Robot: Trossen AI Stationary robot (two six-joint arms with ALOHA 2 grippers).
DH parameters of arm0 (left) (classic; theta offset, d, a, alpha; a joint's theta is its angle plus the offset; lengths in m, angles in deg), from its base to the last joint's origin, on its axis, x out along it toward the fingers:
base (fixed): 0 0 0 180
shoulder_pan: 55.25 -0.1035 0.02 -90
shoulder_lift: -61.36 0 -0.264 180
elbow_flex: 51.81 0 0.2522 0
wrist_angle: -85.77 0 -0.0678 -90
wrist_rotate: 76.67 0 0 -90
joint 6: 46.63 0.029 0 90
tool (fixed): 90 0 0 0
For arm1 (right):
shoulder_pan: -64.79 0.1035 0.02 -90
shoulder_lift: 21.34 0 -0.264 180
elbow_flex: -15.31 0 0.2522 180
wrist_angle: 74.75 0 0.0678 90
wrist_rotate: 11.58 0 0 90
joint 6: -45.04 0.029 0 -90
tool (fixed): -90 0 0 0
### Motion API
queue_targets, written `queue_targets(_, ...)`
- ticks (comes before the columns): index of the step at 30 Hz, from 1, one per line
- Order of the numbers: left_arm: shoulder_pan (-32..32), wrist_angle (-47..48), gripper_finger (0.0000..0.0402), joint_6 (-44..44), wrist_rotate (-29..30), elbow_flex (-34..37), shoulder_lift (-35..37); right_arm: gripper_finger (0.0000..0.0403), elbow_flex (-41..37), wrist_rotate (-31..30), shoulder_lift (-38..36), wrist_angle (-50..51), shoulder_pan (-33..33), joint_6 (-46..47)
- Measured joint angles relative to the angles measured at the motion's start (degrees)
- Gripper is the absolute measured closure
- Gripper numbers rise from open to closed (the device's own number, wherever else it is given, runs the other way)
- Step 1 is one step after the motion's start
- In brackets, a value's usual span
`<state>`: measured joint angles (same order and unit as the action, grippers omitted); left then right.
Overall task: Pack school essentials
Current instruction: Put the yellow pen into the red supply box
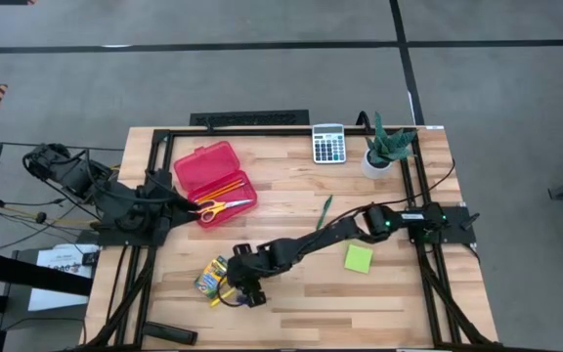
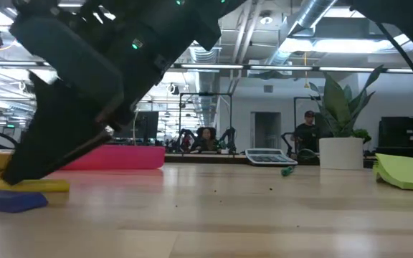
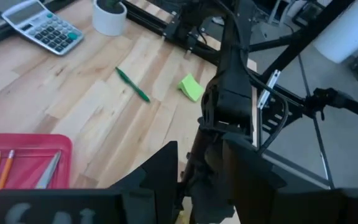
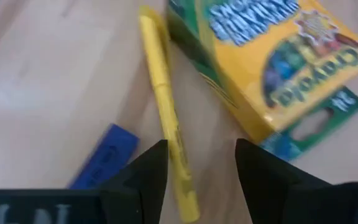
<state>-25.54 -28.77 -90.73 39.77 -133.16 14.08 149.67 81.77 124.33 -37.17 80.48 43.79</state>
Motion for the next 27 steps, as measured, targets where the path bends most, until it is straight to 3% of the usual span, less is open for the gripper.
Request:
queue_targets(4,0.0,0.0,0.0281,0.0,1.0,0.0,0.0,0.0233,0.3,-3.8,1.4,-0.1,0.0,-1.0)
queue_targets(16,0.0,0.1,0.0281,-0.1,1.4,0.0,0.0,0.0388,0.4,-9.6,1.4,6.4,2.9,-3.8)
queue_targets(27,0.0,-0.2,0.0281,0.1,2.0,0.0,0.0,0.0395,-0.4,-10.6,-4.4,12.4,4.7,10.0)
